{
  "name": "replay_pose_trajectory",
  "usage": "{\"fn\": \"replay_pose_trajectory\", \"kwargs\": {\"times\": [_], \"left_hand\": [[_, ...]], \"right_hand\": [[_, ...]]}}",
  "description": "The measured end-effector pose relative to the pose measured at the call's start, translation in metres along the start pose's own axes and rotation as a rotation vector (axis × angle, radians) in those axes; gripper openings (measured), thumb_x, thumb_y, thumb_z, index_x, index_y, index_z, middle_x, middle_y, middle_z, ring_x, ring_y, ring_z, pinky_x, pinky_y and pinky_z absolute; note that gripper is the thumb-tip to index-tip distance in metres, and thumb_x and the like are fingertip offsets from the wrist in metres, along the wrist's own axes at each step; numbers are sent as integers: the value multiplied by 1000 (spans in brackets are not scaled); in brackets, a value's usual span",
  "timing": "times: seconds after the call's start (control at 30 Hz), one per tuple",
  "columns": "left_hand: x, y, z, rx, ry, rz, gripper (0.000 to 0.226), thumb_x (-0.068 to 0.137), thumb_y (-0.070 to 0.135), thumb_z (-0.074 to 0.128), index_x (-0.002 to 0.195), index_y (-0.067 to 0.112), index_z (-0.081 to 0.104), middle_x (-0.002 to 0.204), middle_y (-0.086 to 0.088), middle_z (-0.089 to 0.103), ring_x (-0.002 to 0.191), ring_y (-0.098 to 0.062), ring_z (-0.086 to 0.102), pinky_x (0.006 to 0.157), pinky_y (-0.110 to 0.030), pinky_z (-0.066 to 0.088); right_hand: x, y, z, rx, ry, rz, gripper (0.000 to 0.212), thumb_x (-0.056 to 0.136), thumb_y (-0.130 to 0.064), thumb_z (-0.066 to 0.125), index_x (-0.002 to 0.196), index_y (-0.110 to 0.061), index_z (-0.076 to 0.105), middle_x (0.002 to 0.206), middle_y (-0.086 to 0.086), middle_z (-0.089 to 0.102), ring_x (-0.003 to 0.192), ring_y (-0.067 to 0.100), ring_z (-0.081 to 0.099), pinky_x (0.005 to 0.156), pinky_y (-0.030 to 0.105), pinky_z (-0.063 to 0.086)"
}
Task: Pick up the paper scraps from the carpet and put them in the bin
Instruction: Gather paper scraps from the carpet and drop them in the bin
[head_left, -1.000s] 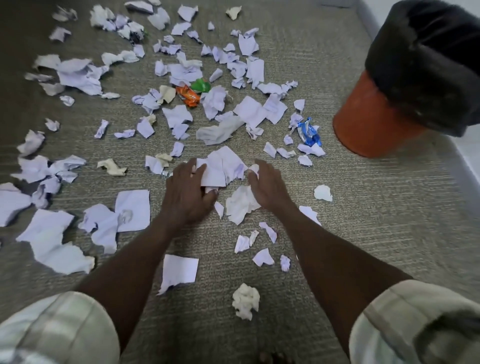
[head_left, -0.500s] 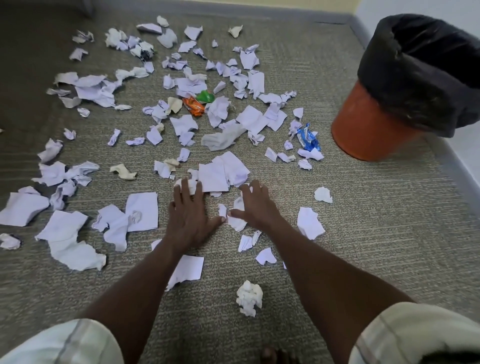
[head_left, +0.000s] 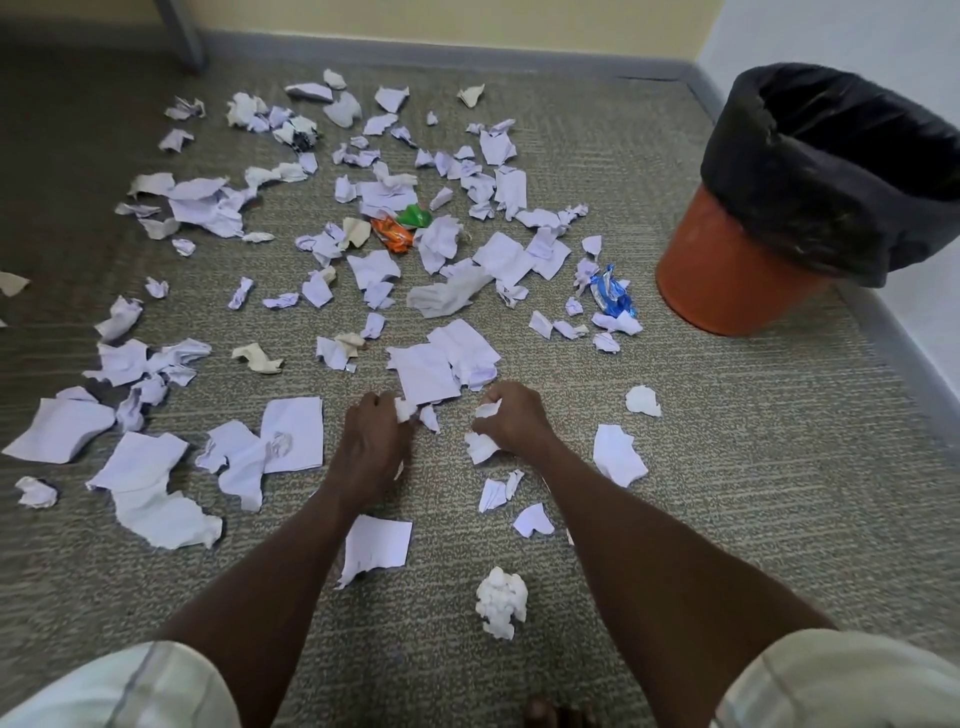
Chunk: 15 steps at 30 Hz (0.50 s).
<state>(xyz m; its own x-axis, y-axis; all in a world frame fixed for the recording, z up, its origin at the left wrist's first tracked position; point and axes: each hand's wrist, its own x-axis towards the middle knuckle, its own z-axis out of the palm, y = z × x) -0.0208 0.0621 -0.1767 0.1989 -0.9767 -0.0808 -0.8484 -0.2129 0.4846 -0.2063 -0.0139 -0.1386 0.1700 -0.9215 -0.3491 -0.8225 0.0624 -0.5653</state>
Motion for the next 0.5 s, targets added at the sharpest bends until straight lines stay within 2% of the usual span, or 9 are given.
{"fn": "replay_pose_trajectory", "kwargs": {"times": [0.07, 0.17, 0.2, 0.27, 0.33, 0.37, 0.4, 0.43, 0.5], "left_hand": [[-1, 6, -6, -57, 49, -27, 12, 86, -1, 53, 98, -2, 52, 95, -29, 58, 89, -46, 56, 70, -41, 38], [-5, 15, -16, -69, 87, -58, 39, 77, -9, 50, 115, -2, 52, 104, -30, 58, 96, -46, 56, 79, -46, 43], [-8, 16, -17, -18, 97, -38, 39, 79, -6, 51, 117, 0, 51, 103, -29, 57, 93, -47, 55, 79, -49, 44], [-13, 12, -12, 190, 12, 2, 28, 95, 24, 45, 115, 5, 50, 101, -25, 57, 87, -44, 54, 73, -51, 44], [-18, 6, -5, 359, -171, -41, 72, 92, 70, 23, 117, 8, 50, 110, -19, 53, 92, -40, 49, 75, -48, 40], [-22, 6, -3, 357, -196, -65, 79, 86, 78, 31, 118, 7, 48, 113, -19, 51, 96, -40, 48, 79, -48, 40], [-25, 7, -1, 307, -199, -87, 76, 82, 73, 49, 119, 7, 47, 115, -19, 48, 99, -41, 47, 84, -49, 41], [-28, 9, 0, 218, -188, -122, 69, 79, 60, 67, 119, 8, 46, 116, -20, 45, 102, -43, 48, 88, -49, 41], [-29, 17, -2, 24, -183, -172, 57, 75, 33, 81, 117, 13, 48, 115, -19, 43, 101, -45, 51, 91, -46, 43]], "right_hand": [[-1, -3, -2, 53, 29, 46, 36, 76, -18, 79, 107, -6, 66, 111, 14, 67, 103, 29, 62, 80, 29, 48], [-1, -8, -3, 77, 60, 54, 34, 74, -18, 79, 102, -4, 66, 107, 13, 68, 100, 29, 63, 79, 30, 49], [-2, -9, -3, 70, 61, 47, 32, 74, -18, 78, 100, -5, 66, 105, 13, 69, 99, 29, 64, 76, 29, 48], [-4, -10, -4, 37, 51, 36, 29, 74, -18, 77, 99, -7, 66, 104, 10, 69, 98, 28, 64, 74, 28, 46], [-7, -8, -5, 6, 43, 30, 28, 76, -19, 76, 100, -10, 66, 107, 8, 68, 100, 27, 63, 73, 26, 42], [-8, -8, -6, 4, 42, 29, 28, 76, -19, 76, 102, -11, 67, 109, 7, 68, 101, 26, 63, 73, 24, 41], [-8, -7, -6, 5, 43, 30, 29, 77, -19, 75, 104, -12, 67, 112, 7, 68, 102, 26, 62, 73, 23, 39], [-9, -7, -7, 7, 46, 27, 30, 77, -19, 75, 106, -11, 67, 114, 7, 68, 103, 26, 62, 74, 22, 38], [-9, -6, -8, 13, 46, 22, 34, 78, -18, 75, 110, -9, 68, 117, 9, 67, 106, 26, 62, 76, 21, 37]]}}
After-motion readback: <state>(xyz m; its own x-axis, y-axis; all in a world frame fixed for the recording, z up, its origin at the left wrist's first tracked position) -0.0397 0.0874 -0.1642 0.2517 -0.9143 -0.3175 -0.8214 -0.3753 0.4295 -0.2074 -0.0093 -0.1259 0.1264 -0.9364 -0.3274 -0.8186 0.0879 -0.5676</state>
